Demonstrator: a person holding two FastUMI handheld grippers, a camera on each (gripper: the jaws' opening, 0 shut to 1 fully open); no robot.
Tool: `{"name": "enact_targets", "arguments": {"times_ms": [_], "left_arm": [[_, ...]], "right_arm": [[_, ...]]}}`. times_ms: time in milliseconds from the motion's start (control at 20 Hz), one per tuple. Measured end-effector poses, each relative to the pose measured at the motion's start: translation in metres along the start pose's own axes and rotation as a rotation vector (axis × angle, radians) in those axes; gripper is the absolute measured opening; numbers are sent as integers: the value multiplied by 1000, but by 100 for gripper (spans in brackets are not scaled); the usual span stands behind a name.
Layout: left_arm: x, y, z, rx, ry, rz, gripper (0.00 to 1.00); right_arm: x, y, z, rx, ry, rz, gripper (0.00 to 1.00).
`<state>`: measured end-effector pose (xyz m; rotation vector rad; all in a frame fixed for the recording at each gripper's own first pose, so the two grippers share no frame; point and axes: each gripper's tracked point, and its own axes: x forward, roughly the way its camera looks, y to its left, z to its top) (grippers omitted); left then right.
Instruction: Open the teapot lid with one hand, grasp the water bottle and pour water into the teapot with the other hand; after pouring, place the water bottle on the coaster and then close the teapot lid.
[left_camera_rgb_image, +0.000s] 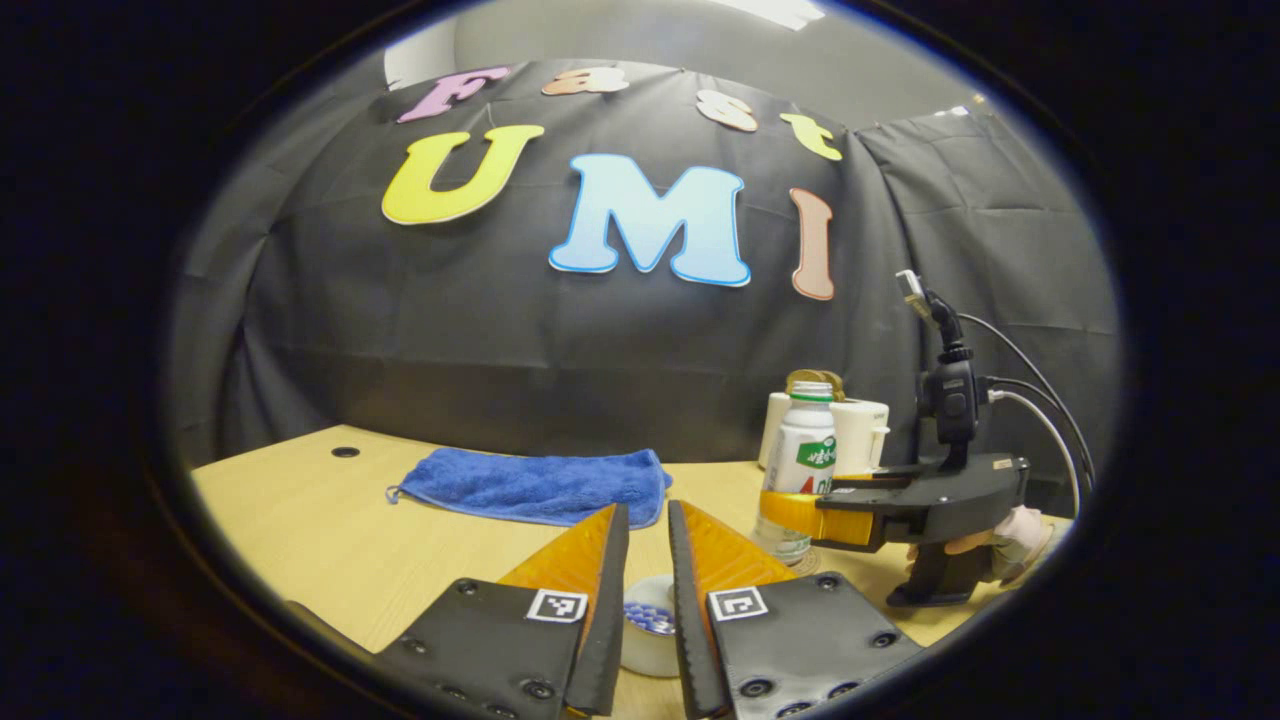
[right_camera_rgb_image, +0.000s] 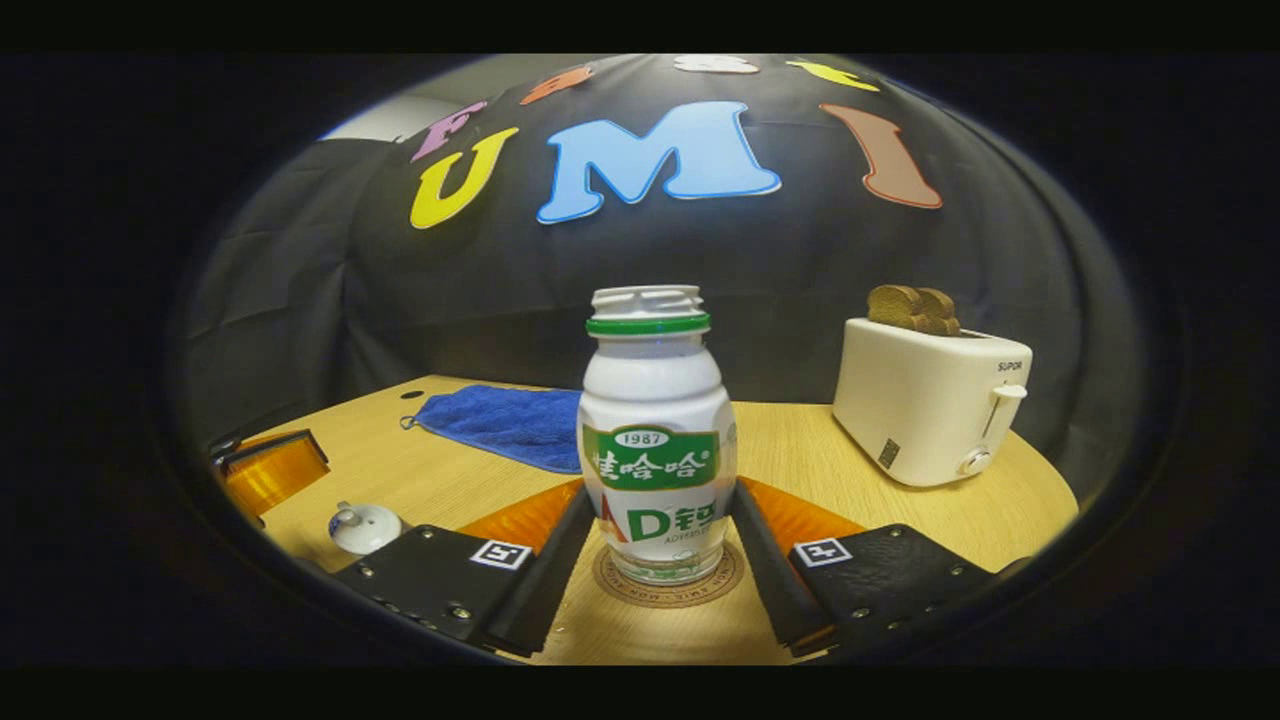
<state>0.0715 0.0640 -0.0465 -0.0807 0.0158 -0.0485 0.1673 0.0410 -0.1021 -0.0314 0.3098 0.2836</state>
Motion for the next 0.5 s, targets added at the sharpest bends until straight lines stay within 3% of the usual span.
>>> {"name": "enact_targets", "arguments": {"times_ms": [300,350,500], "left_arm": [[1,-1,-2,-1,4,-4,25],[1,-1,-1,-1,4,-5,35],[0,-1,1,-2,0,-5,36]], "right_arm": [[-6,-5,0,-16,-11,-9,84],[-9,-4,3,-19,-23,-5,84],[-21,-1,11,-39,-62,1,84]]}}
